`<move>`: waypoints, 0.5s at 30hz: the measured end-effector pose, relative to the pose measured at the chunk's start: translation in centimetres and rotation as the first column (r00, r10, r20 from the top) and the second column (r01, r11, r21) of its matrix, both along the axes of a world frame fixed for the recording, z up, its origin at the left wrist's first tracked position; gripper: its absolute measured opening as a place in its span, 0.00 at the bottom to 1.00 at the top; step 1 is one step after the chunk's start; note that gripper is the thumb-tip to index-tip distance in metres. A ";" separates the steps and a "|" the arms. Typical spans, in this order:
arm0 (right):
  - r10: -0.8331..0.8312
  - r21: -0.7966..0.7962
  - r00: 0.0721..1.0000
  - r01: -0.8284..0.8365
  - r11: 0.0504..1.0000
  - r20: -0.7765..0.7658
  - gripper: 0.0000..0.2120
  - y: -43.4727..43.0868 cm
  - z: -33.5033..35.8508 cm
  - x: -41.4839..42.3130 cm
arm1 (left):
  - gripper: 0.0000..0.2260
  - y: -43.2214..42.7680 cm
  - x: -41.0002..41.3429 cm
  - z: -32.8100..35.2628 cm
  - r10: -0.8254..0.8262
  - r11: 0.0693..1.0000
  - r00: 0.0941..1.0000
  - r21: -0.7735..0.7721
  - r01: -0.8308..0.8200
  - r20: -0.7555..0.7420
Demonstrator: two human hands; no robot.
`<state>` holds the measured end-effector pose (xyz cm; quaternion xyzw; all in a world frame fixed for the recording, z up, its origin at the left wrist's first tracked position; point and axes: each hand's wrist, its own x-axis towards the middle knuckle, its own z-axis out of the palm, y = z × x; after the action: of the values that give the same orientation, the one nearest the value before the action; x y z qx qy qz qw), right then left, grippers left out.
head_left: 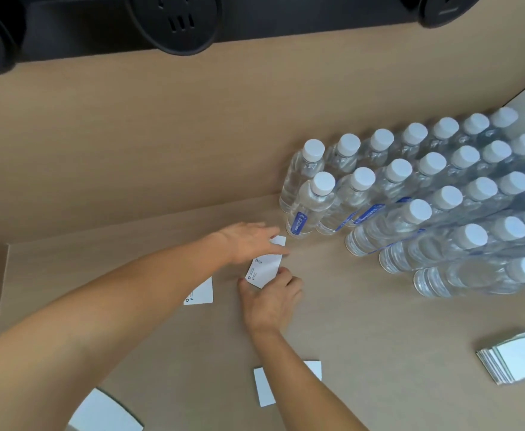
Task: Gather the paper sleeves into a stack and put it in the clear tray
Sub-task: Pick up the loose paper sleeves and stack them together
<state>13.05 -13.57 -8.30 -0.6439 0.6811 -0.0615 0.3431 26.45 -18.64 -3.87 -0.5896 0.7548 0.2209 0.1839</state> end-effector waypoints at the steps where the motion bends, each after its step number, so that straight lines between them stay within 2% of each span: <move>1: -0.012 -0.022 1.000 0.012 1.000 -0.019 0.34 0.1 -0.2 0.3 | 0.27 -0.2 0.1 -0.1 0.016 1.000 1.000 0.001 -0.016 -0.004; 3: -0.013 -0.054 0.999 0.011 0.998 -0.046 0.34 0.2 -0.6 0.5 | 0.22 -0.6 0.2 -0.4 0.038 0.999 0.999 -0.004 -0.038 -0.014; 7: 0.076 -0.063 0.996 -0.080 0.995 -0.056 0.34 0.0 -0.8 -0.3 | 0.23 -1.2 0.7 -0.1 -0.024 1.000 0.999 0.011 0.024 0.022; 11: 0.196 -0.051 0.980 -0.197 0.979 -0.025 0.33 -0.9 -0.8 -2.0 | 0.21 -0.3 1.4 -0.5 -0.027 0.997 0.999 -0.070 0.029 0.020; 15: 0.359 -0.056 0.932 -0.356 0.933 0.054 0.31 -3.0 -0.8 -4.4 | 0.18 2.0 0.8 -1.5 0.136 0.987 0.990 -0.076 -0.139 -0.041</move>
<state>8.68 -16.54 -9.14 -0.7622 0.5400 -0.0337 0.3554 27.24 -16.61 -5.39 -0.6429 0.7237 0.2136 0.1312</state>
